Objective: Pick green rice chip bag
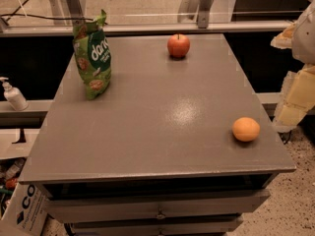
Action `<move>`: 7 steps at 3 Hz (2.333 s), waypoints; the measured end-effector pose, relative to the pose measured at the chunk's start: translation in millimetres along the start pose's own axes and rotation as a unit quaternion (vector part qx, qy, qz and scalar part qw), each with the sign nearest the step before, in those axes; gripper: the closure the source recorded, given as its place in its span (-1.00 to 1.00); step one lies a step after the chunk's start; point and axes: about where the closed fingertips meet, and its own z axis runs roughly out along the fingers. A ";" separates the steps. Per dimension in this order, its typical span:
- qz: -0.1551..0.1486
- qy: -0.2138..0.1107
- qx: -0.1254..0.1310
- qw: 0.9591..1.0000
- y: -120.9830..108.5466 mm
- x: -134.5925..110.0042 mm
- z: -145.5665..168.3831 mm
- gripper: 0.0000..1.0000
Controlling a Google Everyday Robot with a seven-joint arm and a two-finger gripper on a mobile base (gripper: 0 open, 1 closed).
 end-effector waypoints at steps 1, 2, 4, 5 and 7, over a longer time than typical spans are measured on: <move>0.000 0.000 0.000 1.000 0.0 0.0 0.0 -1.00; 0.000 -0.017 -0.004 1.000 -2.7 -2.0 3.6 -1.00; 0.002 -0.148 -0.052 0.988 -23.2 -57.0 59.5 -1.00; 0.009 -0.219 -0.070 0.973 -41.1 -90.5 76.1 -1.00; 0.026 -0.353 -0.118 0.928 -51.4 -173.8 84.3 -1.00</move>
Offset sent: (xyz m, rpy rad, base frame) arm 0.0091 0.0025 -0.0109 0.0784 0.0212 0.0251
